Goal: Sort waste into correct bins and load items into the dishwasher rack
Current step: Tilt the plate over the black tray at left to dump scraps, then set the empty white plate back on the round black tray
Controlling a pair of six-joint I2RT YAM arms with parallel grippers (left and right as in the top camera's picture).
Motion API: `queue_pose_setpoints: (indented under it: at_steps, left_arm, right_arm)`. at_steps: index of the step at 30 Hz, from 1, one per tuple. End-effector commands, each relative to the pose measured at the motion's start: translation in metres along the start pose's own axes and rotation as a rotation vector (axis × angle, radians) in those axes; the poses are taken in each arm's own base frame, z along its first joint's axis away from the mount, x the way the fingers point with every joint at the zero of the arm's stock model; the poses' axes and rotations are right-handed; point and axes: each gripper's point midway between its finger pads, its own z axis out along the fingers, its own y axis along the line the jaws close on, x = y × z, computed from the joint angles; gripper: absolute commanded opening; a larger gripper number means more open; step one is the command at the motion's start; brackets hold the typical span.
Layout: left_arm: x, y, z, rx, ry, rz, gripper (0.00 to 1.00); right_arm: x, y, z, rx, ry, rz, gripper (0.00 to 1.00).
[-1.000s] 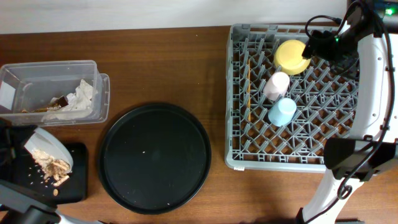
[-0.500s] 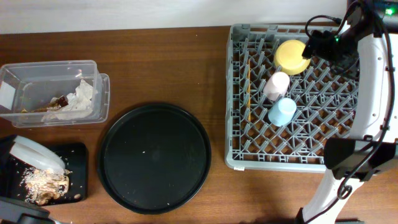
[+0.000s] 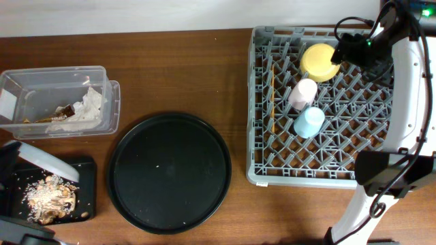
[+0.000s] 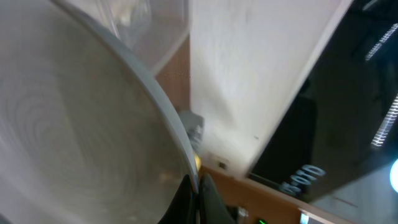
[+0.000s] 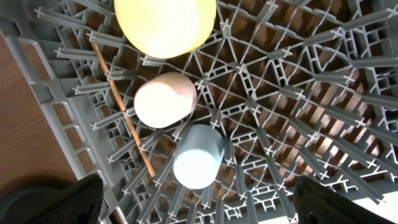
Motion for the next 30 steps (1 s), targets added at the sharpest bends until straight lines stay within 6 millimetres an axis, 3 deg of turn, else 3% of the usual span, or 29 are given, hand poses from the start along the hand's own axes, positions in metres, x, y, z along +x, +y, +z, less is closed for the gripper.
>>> queue_pose_setpoints:
  at_steps: [1, 4, 6, 9, 12, 13, 17, 20, 22, 25, 27, 29, 30]
  left_arm:
    - [0.016, -0.015, 0.004, -0.003, 0.016, 0.126, 0.01]
    - [0.038, -0.027, 0.023, -0.031, 0.076, 0.182, 0.01]
    - [0.074, -0.039, 0.049, -0.091, 0.176, 0.279, 0.01]
    - [0.146, -0.038, 0.087, -0.257, 0.371, 0.492, 0.01]
    - [0.241, -0.027, 0.13, -0.347, 0.683, 0.735, 0.01]
    - [0.261, -0.02, 0.142, -0.381, 0.748, 0.812, 0.01]
    - [0.287, 0.022, 0.183, -0.77, 0.636, 0.975, 0.01]
    - [0.31, 0.055, 0.215, -0.94, 0.465, 1.082, 0.01]
    - [0.309, 0.078, 0.225, -1.024, 0.378, 1.095, 0.01]
    - [0.32, 0.127, 0.24, -1.11, 0.438, 1.118, 0.01]
    - [0.323, 0.149, 0.242, -1.175, 0.482, 1.117, 0.01]
    - [0.328, 0.159, 0.242, -1.195, 0.518, 1.106, 0.26]
    - [0.328, 0.159, 0.243, -1.194, 0.518, 1.108, 0.56]
  right_arm:
    - [-0.001, -0.002, -0.001, 0.008, -0.007, 0.006, 0.99]
    - [-0.001, -0.002, -0.001, 0.007, -0.007, 0.006, 0.99]
    - [-0.001, -0.002, -0.001, 0.008, -0.007, 0.006, 0.98]
    - [-0.001, -0.002, -0.001, 0.007, -0.008, 0.006, 0.98]
    - [-0.001, -0.002, -0.001, 0.008, -0.007, 0.007, 0.98]
    - [-0.001, -0.002, -0.001, 0.008, -0.007, 0.006, 0.98]
    - [-0.001, -0.002, -0.001, 0.007, -0.008, 0.006, 0.98]
    - [-0.001, -0.002, -0.001, 0.007, -0.008, 0.006, 0.98]
    - [-0.001, -0.002, -0.001, 0.008, -0.007, 0.006, 0.99]
    - [-0.001, -0.002, -0.001, 0.007, -0.008, 0.006, 0.98]
    - [-0.001, -0.002, -0.001, 0.008, -0.007, 0.006, 0.98]
    - [-0.001, -0.002, -0.001, 0.007, -0.008, 0.006, 0.98]
    - [-0.001, -0.002, -0.001, 0.008, -0.007, 0.006, 0.98]
